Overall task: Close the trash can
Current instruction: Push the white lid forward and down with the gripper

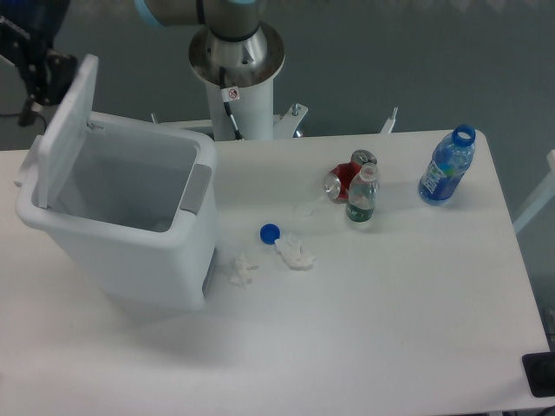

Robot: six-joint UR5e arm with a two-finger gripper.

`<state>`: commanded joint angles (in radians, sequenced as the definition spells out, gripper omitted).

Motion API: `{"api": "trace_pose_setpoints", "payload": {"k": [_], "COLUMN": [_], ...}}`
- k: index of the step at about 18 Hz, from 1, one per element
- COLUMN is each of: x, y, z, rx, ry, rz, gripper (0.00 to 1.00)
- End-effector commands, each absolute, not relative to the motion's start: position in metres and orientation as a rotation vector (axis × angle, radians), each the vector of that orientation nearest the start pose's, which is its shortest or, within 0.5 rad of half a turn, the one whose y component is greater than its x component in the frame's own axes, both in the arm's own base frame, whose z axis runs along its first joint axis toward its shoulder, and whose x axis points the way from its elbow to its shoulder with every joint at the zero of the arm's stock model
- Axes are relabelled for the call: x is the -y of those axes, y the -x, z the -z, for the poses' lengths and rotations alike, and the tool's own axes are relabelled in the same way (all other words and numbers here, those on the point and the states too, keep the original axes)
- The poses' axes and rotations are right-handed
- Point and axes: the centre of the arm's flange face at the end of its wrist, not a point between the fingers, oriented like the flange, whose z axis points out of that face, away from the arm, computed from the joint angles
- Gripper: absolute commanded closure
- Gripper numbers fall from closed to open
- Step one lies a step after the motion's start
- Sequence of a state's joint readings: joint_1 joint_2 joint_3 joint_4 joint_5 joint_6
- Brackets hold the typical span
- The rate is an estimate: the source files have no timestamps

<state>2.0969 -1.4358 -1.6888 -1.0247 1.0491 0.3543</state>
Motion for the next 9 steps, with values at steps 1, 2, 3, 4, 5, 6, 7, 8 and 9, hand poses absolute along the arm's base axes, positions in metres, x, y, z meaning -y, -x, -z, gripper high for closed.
{"api": "trace_pose_setpoints", "payload": {"k": [1,2,3,4,5,6,7,8,9], "x": [-0.493,-0.493,-0.493,-0.492,-0.492,-0.492,-0.491,-0.49,-0.49], "y": [0.08,0.081,0.084,0.087,0.088,0.089,0.094,0.099,0.103], "z": [-0.567,-0.565,-0.564,-0.564,-0.564,-0.563,-0.563,-0.562,-0.561], "rx": [0.01,-0.012,-0.01,-0.003,-0.003,0.001,0.012,0.025,0.033], "ry": [2.423,2.428,2.428,2.428,2.428,2.429,2.428,2.43,2.431], "rz": [0.261,0.248,0.244,0.241,0.239,0.239,0.234,0.232,0.228], "gripper": [0.0,0.0,0.0,0.0,0.0,0.0,0.0,0.0,0.0]}}
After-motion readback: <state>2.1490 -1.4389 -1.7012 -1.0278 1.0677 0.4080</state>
